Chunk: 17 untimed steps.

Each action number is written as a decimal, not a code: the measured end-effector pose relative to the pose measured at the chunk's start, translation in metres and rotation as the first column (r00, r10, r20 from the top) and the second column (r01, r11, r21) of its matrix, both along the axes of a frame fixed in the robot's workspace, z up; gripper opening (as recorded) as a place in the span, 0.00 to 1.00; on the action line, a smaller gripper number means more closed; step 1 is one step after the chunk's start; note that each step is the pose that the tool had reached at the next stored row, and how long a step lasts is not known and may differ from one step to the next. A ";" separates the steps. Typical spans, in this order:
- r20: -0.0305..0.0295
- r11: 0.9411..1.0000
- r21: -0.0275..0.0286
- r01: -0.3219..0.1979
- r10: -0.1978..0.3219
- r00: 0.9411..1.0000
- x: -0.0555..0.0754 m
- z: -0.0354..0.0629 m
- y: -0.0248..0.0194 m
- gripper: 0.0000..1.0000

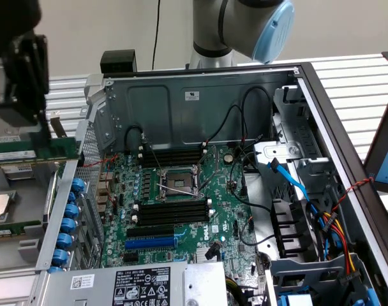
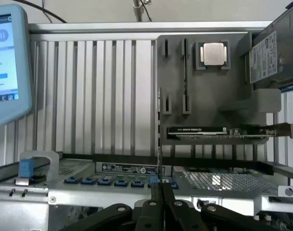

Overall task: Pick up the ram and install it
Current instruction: 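Pick up the ram and move it above insertion slot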

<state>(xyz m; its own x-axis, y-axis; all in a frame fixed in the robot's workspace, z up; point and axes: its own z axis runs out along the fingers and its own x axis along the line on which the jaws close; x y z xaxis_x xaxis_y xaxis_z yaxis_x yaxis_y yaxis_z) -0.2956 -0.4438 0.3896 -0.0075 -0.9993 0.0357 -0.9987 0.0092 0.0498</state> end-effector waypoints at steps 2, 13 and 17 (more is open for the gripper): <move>0.000 1.000 0.000 0.000 0.000 1.000 0.031 0.0000 0.0000 0.12; 0.000 1.000 0.000 0.000 0.000 1.000 0.081 0.0000 0.0000 0.12; 0.000 1.000 0.000 0.000 0.000 1.000 0.099 0.0000 0.0000 0.12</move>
<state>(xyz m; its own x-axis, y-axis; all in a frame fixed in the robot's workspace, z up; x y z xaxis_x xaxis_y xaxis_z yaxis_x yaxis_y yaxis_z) -0.1962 -0.4438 0.3896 -0.0075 -0.9993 0.0358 -0.9987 0.0093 0.0498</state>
